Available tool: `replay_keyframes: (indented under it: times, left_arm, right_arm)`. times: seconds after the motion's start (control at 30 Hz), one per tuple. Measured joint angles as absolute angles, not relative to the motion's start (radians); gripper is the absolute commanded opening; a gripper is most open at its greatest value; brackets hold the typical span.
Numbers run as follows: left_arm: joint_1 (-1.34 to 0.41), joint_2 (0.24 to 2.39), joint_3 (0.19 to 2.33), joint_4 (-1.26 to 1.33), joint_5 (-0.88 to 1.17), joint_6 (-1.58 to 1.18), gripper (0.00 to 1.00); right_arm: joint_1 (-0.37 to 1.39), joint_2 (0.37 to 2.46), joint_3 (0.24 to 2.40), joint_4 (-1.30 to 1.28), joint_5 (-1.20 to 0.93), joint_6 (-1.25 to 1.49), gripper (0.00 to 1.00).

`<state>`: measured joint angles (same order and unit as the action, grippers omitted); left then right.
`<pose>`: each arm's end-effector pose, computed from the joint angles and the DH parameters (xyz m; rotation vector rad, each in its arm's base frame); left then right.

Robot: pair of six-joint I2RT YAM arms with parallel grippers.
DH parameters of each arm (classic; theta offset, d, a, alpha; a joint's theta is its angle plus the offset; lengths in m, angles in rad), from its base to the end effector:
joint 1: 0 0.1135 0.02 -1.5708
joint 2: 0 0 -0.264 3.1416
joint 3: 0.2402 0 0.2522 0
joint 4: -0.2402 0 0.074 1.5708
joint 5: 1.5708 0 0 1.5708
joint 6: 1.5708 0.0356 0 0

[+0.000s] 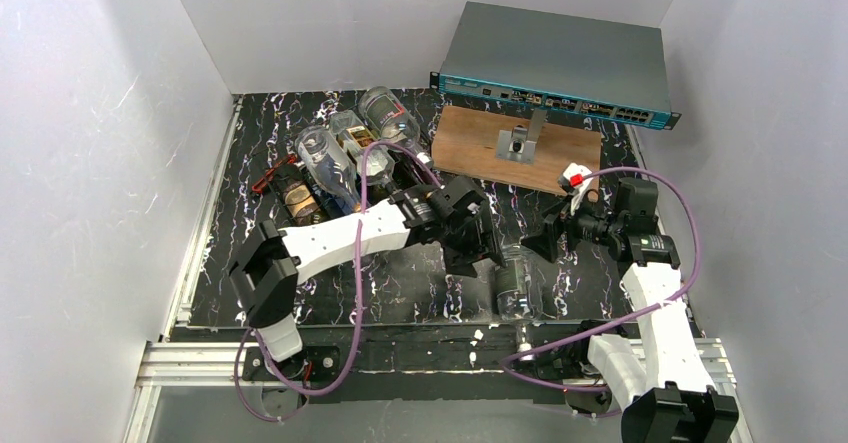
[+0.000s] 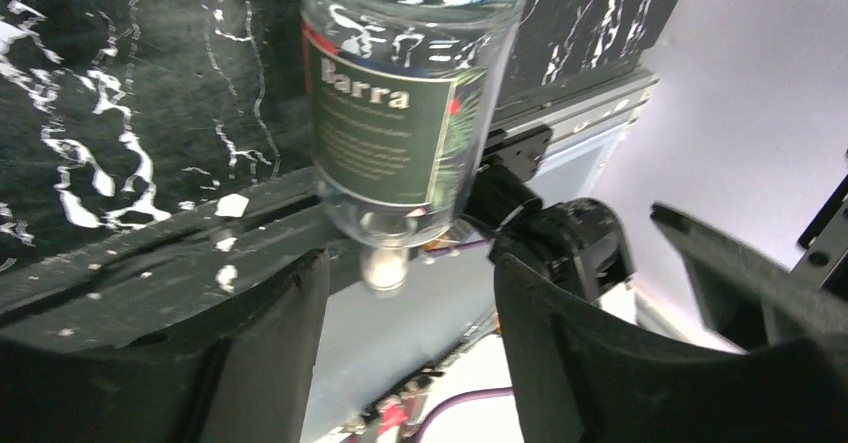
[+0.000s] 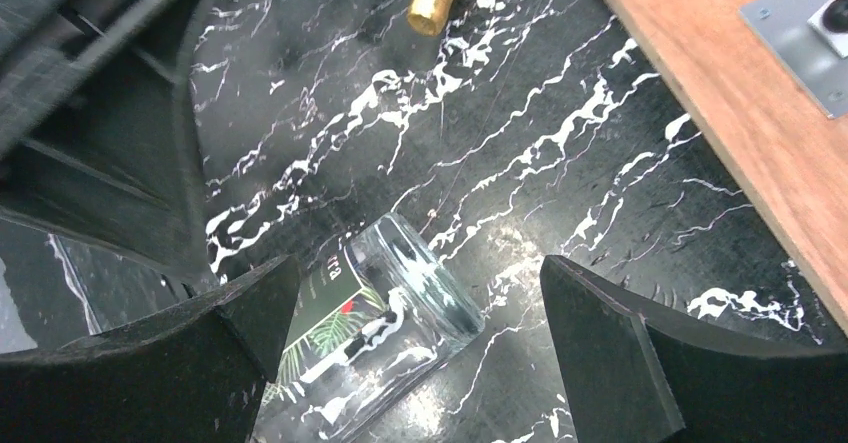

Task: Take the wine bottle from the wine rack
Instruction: Move the wine bottle to the center of the board.

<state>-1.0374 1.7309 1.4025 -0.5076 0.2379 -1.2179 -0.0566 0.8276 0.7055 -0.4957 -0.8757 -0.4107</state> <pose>0.1891 -0.3367 0.2713 -0.1248 2.8173 -1.1239 0.1720 0.0176 0.2815 -0.8088 1.8400 0.6563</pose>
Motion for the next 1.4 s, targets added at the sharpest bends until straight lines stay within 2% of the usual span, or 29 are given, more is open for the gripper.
replay_keyframes:
  times: [0.3,0.37,0.57,0.83,1.0,1.17,1.4]
  left_arm:
    - [-1.151,1.526,1.144,-0.401,0.191,-1.046,0.85]
    - [-1.254,1.492,1.013,-0.276,0.176,-1.044,0.86]
    - [-1.328,1.530,0.922,-0.067,0.110,-1.077,0.81]
    - [-1.373,1.554,0.909,0.023,-0.004,-1.086,0.81]
    - [-1.378,1.555,0.907,0.033,-0.063,-1.082,0.82]
    - [-1.388,1.563,0.907,0.054,-0.129,-1.069,0.82]
    - [-1.398,1.539,0.835,0.080,-0.187,-1.081,0.86]
  right_arm:
    - [-0.046,0.987,0.837,-0.794,-0.837,-0.748,1.00]
    - [0.006,1.044,0.874,-0.925,-0.779,-0.856,1.00]
    - [0.086,1.043,0.923,-1.063,-0.571,-1.069,1.00]
    - [0.087,1.029,0.947,-1.161,-0.369,-1.268,0.76]
    - [0.087,1.028,0.803,-1.152,-0.354,-1.322,0.65]
    - [0.086,1.040,0.744,-1.119,-0.396,-1.354,0.47]
    - [0.126,1.126,0.741,-1.040,-0.528,-1.276,0.43]
